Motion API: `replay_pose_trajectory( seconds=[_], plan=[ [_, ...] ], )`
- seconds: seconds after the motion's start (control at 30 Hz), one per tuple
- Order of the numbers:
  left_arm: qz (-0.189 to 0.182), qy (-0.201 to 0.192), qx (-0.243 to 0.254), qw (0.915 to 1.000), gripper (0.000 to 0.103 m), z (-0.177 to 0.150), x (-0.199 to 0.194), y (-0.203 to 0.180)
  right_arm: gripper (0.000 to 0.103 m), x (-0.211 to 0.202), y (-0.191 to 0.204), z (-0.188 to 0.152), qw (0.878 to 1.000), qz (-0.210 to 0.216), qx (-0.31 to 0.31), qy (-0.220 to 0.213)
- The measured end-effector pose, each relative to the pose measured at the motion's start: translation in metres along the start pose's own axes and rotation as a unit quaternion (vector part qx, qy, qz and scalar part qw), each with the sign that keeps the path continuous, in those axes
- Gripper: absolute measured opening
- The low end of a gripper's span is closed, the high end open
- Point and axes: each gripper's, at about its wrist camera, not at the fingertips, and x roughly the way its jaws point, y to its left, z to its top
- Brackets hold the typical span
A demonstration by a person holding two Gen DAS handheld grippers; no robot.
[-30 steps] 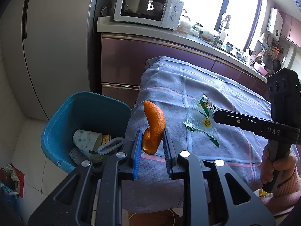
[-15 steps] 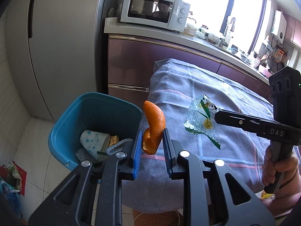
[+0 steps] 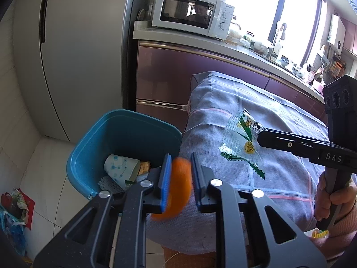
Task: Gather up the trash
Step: 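Open the left tool over the bin while the right carries the wrapper there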
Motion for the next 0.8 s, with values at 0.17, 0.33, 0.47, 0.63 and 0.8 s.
replay_pose_trajectory(
  seconds=[0.17,0.33,0.47,0.63,0.8],
  plan=[
    [-0.007,0.005,-0.006,0.9999,0.006,-0.002,0.006,0.006,0.019,0.007,0.002,0.001,1.0,0.002,-0.003,0.006],
    [-0.003,0.012,-0.017,0.9998,0.006,-0.003,0.014,0.013,0.019,0.01,0.001,0.0,1.0,0.002,-0.002,0.012],
    [0.007,0.013,-0.033,0.9994,0.006,-0.005,0.018,0.025,0.019,0.014,0.002,0.0,1.0,0.004,-0.003,0.017],
    [0.01,0.015,-0.043,0.9989,0.007,-0.009,0.02,0.036,0.02,0.024,0.005,0.002,1.0,0.006,-0.007,0.027],
    [0.013,0.017,-0.048,0.9986,0.012,-0.011,0.022,0.039,0.02,0.042,0.015,0.009,0.999,0.005,-0.02,0.04]
  ],
)
